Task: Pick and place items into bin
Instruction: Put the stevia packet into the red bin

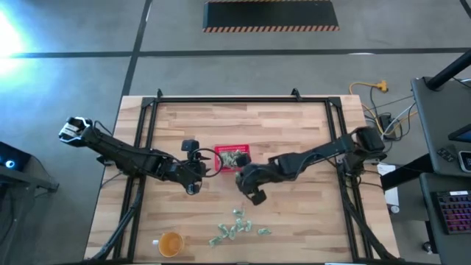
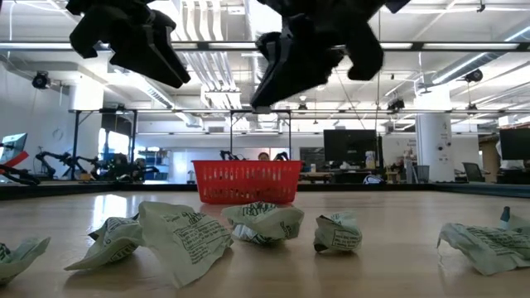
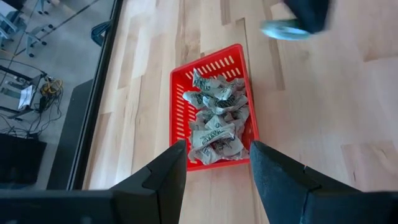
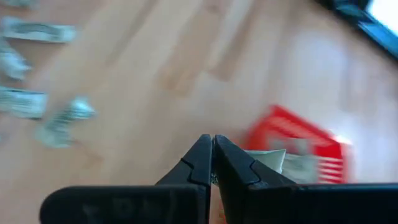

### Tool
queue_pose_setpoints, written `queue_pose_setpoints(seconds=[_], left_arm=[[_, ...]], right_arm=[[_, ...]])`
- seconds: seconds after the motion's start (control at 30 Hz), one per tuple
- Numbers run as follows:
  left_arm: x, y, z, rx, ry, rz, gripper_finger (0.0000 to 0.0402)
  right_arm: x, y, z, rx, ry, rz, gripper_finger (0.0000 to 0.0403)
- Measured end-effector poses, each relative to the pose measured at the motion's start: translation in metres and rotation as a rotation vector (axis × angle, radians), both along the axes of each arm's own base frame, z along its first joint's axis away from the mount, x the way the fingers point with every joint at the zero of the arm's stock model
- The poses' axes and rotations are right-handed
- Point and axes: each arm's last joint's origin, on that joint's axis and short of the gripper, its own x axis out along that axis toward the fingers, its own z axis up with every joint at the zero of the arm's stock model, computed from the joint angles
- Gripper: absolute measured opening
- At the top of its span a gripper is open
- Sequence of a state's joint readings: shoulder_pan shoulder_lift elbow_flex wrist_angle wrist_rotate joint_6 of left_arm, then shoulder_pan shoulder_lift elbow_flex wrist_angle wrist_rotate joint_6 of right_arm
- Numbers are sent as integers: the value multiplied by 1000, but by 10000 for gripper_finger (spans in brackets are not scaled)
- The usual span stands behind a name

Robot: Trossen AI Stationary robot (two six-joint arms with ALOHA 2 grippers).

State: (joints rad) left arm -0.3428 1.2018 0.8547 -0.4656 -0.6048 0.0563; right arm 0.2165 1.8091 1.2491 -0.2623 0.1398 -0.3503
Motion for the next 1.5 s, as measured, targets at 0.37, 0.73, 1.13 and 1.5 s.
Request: queue_pose_setpoints(seconds=[0.37, 0.73, 1.13, 1.5], left_arm=[[-1, 0, -1, 6, 17, -1, 160], [-2, 1, -5, 9, 26, 0, 160], [1, -10, -11, -261, 68, -228, 160], [19, -34, -47, -500, -131, -674, 160]], right_arm=[[3, -70, -2, -3, 13, -202, 9], [1, -92, -5, 101, 37, -260, 45], [-7, -84, -8, 138, 127, -207, 151], [-18, -55, -14, 245, 280, -157, 156]])
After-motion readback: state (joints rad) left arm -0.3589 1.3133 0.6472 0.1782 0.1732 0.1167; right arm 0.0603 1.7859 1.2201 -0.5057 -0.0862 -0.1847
